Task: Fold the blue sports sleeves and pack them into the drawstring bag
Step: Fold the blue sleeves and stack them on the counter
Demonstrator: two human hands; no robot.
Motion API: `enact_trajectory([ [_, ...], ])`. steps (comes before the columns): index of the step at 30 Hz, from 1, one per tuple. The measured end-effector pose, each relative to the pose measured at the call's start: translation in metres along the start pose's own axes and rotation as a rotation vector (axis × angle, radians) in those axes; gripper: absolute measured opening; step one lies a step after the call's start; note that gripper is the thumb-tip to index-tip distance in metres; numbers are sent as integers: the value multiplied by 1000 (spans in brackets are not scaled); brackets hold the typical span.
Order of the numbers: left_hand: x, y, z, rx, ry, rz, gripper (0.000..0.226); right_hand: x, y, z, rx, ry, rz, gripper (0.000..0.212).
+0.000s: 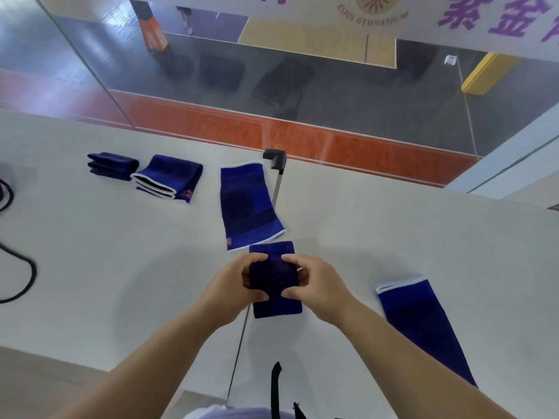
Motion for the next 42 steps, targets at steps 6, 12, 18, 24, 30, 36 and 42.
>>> enact_trajectory([
  [6, 29, 3, -7, -139, 82, 243, 45, -12, -30, 10, 82, 47, -232, 45],
  [12, 76, 6, 1, -162, 42, 142, 24, -27, -64, 30, 99, 61, -241, 13],
  [18, 141, 13, 2, -55, 19, -65, 22, -59, -114, 55, -5, 54, -84, 6],
  [24, 210, 5, 9, 11, 35, -10, 16, -99, -158, 88, -18, 32, -101, 4],
  [30, 286, -20, 22, 50, 140, 226, 23, -123, -179, 118, -108, 13, -195, 25],
  [36, 321, -35, 28, -194, 247, 536, 34, -143, -197, 133, -128, 18, -218, 22],
  [42, 306, -49, 22, -634, -35, 806, 38, -149, -203, 140, -157, 10, -230, 22],
])
Point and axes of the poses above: each hand's wrist, its own z-axis towards the middle knuckle, its own x-axis out of the back of the hand, y = z × x, the point moved 2 cm from there along z, towards the middle knuckle, and after that the axes turned 15 degrees about -z, right-handed, at the moved point
